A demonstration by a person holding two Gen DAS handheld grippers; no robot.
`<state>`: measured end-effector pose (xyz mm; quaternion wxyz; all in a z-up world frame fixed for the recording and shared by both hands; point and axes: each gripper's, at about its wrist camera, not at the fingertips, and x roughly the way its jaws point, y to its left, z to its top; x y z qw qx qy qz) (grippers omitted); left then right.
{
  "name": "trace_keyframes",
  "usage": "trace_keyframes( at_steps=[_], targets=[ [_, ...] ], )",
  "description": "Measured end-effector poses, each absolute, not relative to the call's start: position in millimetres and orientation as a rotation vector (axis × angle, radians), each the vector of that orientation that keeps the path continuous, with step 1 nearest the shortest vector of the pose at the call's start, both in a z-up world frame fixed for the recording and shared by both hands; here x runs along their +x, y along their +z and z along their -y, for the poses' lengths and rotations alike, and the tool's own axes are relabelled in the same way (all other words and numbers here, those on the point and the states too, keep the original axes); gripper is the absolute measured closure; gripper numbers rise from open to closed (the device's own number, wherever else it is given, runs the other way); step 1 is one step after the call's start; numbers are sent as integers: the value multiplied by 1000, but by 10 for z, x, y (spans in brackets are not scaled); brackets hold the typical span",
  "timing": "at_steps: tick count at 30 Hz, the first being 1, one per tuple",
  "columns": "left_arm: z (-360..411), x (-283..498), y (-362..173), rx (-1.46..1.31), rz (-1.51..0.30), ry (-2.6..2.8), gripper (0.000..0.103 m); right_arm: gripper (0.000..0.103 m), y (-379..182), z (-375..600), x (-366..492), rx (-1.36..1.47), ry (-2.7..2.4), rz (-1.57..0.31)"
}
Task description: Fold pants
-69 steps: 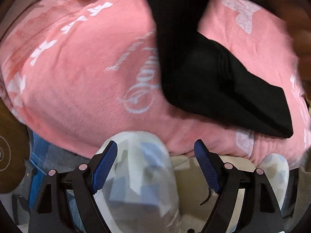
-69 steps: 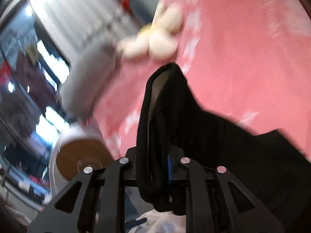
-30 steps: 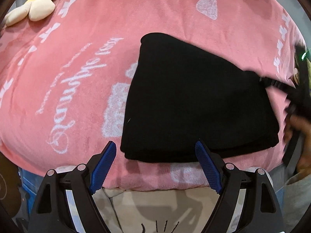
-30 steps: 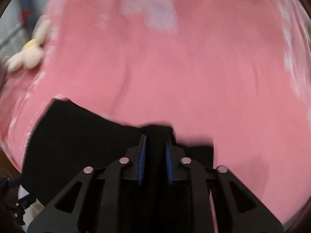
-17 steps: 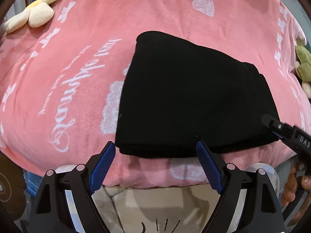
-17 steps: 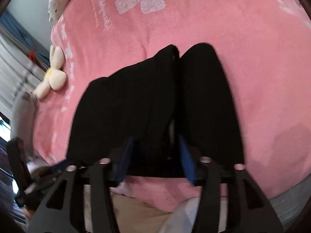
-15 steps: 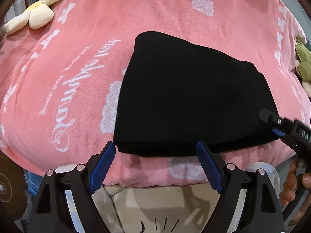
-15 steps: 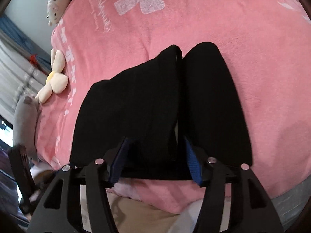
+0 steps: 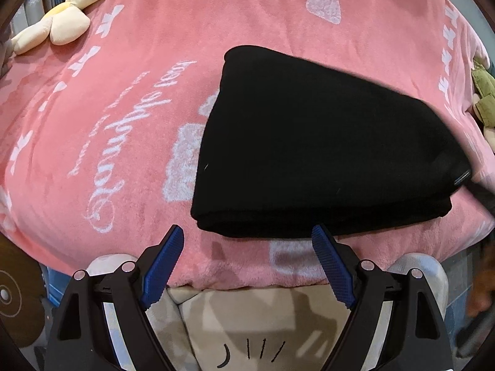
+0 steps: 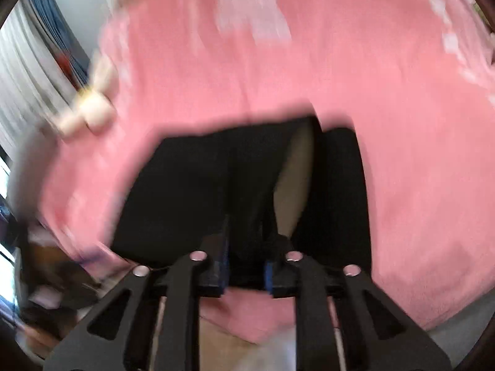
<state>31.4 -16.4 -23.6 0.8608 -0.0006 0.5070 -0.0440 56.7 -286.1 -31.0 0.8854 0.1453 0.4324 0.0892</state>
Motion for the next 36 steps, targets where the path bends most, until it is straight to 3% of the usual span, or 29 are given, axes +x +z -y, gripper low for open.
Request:
trace_keyframes(
  at_steps=[2, 6, 10, 18, 23, 27, 31, 32, 36],
  targets=[
    [162, 309, -254, 4, -1073, -94, 21, 80, -423, 2984, 508, 405, 204, -868],
    [110, 292, -258, 26, -1074, -87, 21, 77, 76, 3098, 298, 436, 136, -718],
    [108, 350, -266, -16, -1081, -88, 21, 77, 349, 2960, 575, 389, 242, -693],
    [155, 314, -186, 6, -1058, -109, 21, 83, -260, 2892, 1693, 163, 92, -894],
    [73, 390, -236, -14, -1070, -101, 20, 78, 159, 2756, 1208, 242, 188, -763],
    [76, 430, -266, -28, -1078, -107, 21, 80, -296, 2781, 1083, 154, 93, -887],
    [86, 362, -216, -9, -1061, -114, 20, 75, -81, 2882, 703, 307, 120, -789],
    [86, 353, -214, -6, -1060, -112, 20, 70, -56, 2854, 627, 311, 142, -774],
    [88, 327, -224, -24, -1072, -109, 20, 67, -181, 2822, 444, 226, 50, -822]
  ],
)
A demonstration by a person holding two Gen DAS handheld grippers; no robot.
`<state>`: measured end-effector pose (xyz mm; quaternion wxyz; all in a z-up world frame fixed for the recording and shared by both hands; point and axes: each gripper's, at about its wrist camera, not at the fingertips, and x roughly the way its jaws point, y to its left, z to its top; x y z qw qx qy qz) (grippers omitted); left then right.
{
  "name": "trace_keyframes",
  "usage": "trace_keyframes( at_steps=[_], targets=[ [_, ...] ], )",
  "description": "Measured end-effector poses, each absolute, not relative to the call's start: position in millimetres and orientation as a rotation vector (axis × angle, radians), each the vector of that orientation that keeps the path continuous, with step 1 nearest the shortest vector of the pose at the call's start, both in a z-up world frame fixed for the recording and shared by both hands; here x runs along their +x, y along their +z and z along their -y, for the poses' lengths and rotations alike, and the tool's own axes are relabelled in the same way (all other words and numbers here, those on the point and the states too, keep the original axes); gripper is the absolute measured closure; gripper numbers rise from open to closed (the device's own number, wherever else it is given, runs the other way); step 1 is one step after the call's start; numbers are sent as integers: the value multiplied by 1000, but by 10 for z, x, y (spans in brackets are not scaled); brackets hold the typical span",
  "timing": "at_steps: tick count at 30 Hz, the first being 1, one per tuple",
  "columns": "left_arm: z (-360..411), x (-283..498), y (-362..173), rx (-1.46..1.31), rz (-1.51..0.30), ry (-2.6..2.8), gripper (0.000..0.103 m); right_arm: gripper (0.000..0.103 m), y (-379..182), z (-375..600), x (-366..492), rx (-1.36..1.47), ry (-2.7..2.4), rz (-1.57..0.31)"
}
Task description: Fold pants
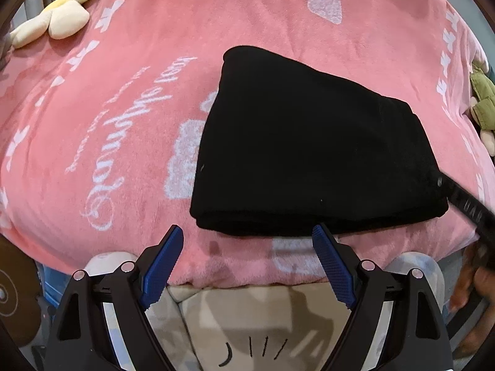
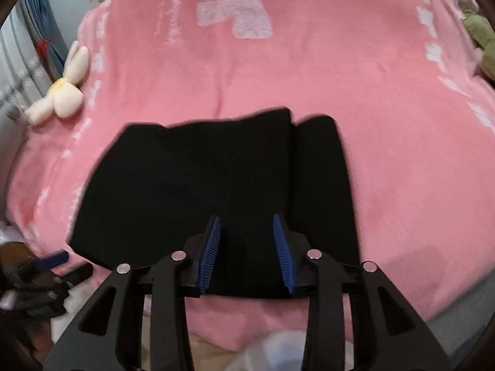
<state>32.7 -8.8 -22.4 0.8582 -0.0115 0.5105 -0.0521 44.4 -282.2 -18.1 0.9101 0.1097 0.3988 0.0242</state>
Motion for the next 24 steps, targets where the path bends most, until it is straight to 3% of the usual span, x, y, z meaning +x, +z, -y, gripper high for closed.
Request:
trace_keyframes(
  at_steps=[3, 7, 9, 10, 13, 18, 20, 24],
  targets=[
    [104, 262, -197, -5, -1055, -109, 20, 47, -174, 2953, 275, 356, 58, -788],
    [150, 217, -220, -1, -1062, -112, 20, 45, -369, 2916, 388, 420, 101, -844],
    [175, 208, -225, 2, -1060, -116, 20, 52, -417, 2907, 432, 466, 132, -846],
    [198, 198, -218, 10, -1057, -118, 20, 67, -434, 2907, 451, 454, 134, -847],
    [218, 178, -205, 19, -1056, -119, 20, 87, -329, 2834, 387, 401, 155, -835],
    [184, 194, -176, 16, -1036, -121, 20, 86, -39, 2870, 235, 287, 128, -768],
    [148, 238, -186, -20, -1035, -128, 20, 77, -295, 2879, 354, 239, 103, -858],
    [82, 329, -187, -128, -1075, -183, 20, 73, -272, 3006, 283, 384, 130, -833]
  ],
)
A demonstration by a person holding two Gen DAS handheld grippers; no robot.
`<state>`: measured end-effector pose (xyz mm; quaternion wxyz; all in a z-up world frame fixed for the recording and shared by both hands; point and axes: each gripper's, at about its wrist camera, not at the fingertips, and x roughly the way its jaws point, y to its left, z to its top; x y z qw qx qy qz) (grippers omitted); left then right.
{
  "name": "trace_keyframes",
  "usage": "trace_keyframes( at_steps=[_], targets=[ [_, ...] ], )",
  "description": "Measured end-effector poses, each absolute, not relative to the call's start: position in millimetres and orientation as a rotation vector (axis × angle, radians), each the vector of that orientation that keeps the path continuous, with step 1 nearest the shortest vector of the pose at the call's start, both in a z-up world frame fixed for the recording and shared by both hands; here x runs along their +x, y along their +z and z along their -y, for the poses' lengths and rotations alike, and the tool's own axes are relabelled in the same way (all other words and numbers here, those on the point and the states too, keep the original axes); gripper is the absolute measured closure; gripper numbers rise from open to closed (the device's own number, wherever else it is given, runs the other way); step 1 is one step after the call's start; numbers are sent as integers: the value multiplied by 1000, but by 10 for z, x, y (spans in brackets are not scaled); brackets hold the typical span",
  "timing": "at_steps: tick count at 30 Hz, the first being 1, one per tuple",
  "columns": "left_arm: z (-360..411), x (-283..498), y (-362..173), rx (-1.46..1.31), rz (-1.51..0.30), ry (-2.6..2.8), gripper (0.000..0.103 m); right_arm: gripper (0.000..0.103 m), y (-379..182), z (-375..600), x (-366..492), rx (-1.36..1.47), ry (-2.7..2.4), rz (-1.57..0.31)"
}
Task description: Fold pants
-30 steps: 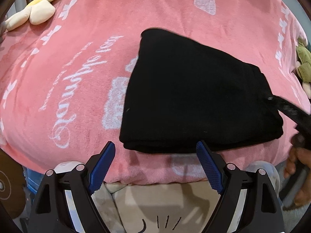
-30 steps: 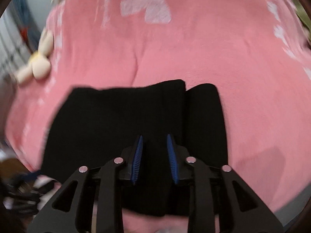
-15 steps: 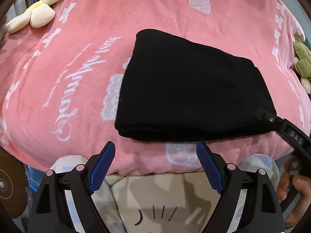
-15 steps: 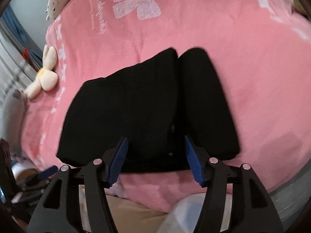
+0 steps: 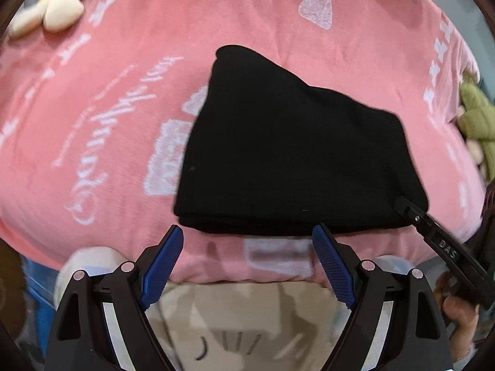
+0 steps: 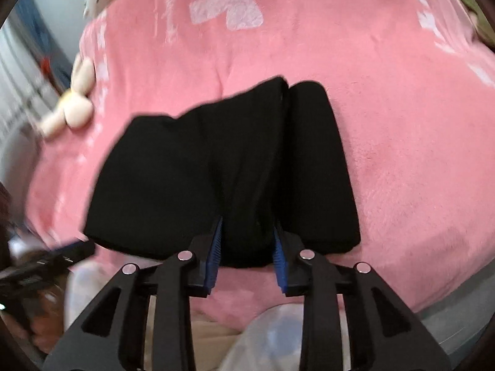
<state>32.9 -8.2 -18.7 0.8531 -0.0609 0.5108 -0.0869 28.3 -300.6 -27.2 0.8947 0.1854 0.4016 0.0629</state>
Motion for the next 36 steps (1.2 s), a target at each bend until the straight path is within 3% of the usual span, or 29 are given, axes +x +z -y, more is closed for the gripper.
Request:
trace_keyframes(
  at_steps=[8, 12, 13, 14, 16, 19, 22, 25, 27, 29, 30, 33, 34, 35, 36],
  targets=[
    [24, 745, -238, -260, -1062, -238, 16, 48, -7, 3290, 560, 446, 143, -773],
    [70, 969, -430, -258, -1072, -187, 6, 48, -197, 3216, 990, 372, 141, -863],
    [81, 973, -442, -250, -1059, -167, 6, 53, -254, 3178, 1075, 347, 122, -882],
    [91, 964, -441, -238, -1048, -152, 6, 73, -302, 3097, 1152, 303, 126, -890],
    [57, 878, -353, -260, -1017, -143, 6, 95, -282, 2973, 1178, 278, 160, -887],
    [-40, 697, -75, -264, -904, -137, 6, 96, 32, 2974, 1042, 275, 184, -794],
    [-90, 718, -27, -228, -903, -129, 6, 94, 84, 3104, 948, 233, 110, -763],
    [-28, 889, -254, -208, -994, -130, 6, 82, -317, 3240, 1065, 265, 61, -872],
    [28, 962, -415, -238, -1050, -192, 6, 69, -276, 3354, 941, 386, 77, -823],
    [90, 1012, -574, -235, -1104, -188, 6, 25, -186, 3426, 838, 413, 41, -783],
    [96, 1019, -598, -242, -1101, -183, 6, 18, -161, 3460, 791, 398, -7, -772],
    [80, 1066, -626, -275, -1075, -199, 5, 19, -340, 3504, 830, 435, 24, -851],
    [60, 1083, -615, -296, -1059, -201, 14, 37, -433, 3491, 863, 468, 61, -880],
    [36, 1072, -594, -308, -1042, -205, 38, 43, -506, 3484, 881, 496, 105, -896],
    [-3, 1075, -525, -322, -1019, -221, 49, 51, -543, 3453, 901, 522, 119, -881]
  ],
)
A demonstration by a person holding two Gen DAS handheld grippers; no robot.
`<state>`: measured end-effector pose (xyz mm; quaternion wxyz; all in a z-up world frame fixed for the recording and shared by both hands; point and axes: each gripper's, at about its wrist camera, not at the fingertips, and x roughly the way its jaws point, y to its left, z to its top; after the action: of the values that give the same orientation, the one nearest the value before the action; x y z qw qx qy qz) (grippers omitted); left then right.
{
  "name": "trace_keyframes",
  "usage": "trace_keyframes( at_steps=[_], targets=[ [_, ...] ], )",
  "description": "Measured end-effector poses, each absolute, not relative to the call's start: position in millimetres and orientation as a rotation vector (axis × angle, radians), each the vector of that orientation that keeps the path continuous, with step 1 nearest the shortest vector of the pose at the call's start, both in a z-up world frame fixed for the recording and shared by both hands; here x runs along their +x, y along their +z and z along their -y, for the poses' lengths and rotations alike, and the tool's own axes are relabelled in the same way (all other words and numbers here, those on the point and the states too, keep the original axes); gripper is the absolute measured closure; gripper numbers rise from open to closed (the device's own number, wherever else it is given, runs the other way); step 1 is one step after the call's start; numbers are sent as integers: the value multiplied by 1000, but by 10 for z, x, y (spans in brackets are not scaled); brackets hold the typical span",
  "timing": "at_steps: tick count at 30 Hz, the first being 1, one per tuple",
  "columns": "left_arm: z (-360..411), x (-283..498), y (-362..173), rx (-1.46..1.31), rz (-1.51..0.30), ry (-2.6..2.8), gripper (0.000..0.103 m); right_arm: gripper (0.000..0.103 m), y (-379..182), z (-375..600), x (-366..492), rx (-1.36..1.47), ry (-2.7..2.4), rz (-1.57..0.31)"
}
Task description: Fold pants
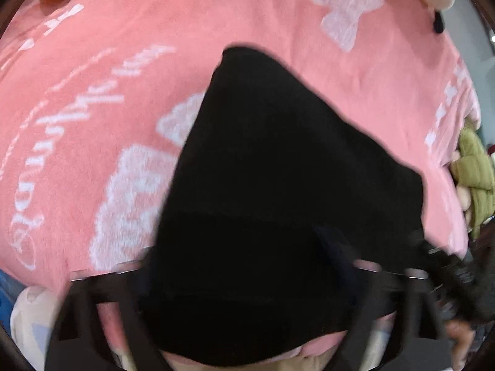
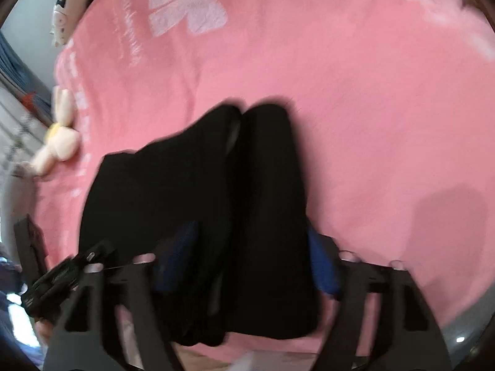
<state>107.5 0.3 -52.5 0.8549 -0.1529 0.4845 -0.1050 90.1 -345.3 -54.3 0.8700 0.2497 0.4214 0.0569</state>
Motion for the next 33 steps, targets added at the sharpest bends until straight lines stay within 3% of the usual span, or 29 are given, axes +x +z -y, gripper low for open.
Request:
trace_keyframes(
  at_steps=[1, 2, 7, 9, 11, 12, 15, 17, 20, 23, 24, 25, 26, 28, 33],
  targets=[
    [-47, 1081, -465, -339, -1008, -244, 66, 63, -527, 3408, 907, 524, 125, -872],
    [-108, 1093, -375, -367, -997, -276, 72, 76, -446, 3364, 918, 512, 122, -864],
    [-627, 940, 276, -450, -875, -267, 76, 80, 218, 2951, 714, 509, 331, -748],
    [-808, 792, 449, -396, -838, -214, 71, 77, 250, 2734, 615, 503, 399, -733],
    [-928, 727, 370, -316, -887, -148, 56, 63, 30, 2595, 632, 484, 398, -769],
    [-966, 714, 251, -282, -919, -108, 53, 63, -187, 2541, 655, 418, 324, -826],
    [-1021, 702, -150, -241, -1076, -9, 54, 61, -398, 2598, 556, 369, 121, -891],
    [-1083, 529, -102, -272, -1007, 4, 50, 55, -261, 2675, 464, 487, 210, -841],
    [-946, 434, 133, -209, -893, 27, 35, 44, 3, 2500, 575, 423, 274, -823],
    [-757, 437, 266, -129, -837, 27, 32, 27, 16, 2227, 874, 336, 298, -838],
    [-714, 440, 278, -102, -824, 12, 31, 27, -81, 2162, 1048, 342, 286, -870],
    [-684, 428, 288, -79, -822, -8, 31, 30, -215, 2111, 1129, 371, 282, -904],
    [-638, 428, 290, -69, -825, -24, 31, 47, -316, 2056, 1256, 401, 284, -931],
    [-590, 441, 269, -66, -833, -32, 31, 67, -453, 1943, 1400, 409, 302, -940],
    [-518, 512, 131, -25, -884, -42, 31, 71, 238, 1711, 1131, 221, 328, -755]
  ],
)
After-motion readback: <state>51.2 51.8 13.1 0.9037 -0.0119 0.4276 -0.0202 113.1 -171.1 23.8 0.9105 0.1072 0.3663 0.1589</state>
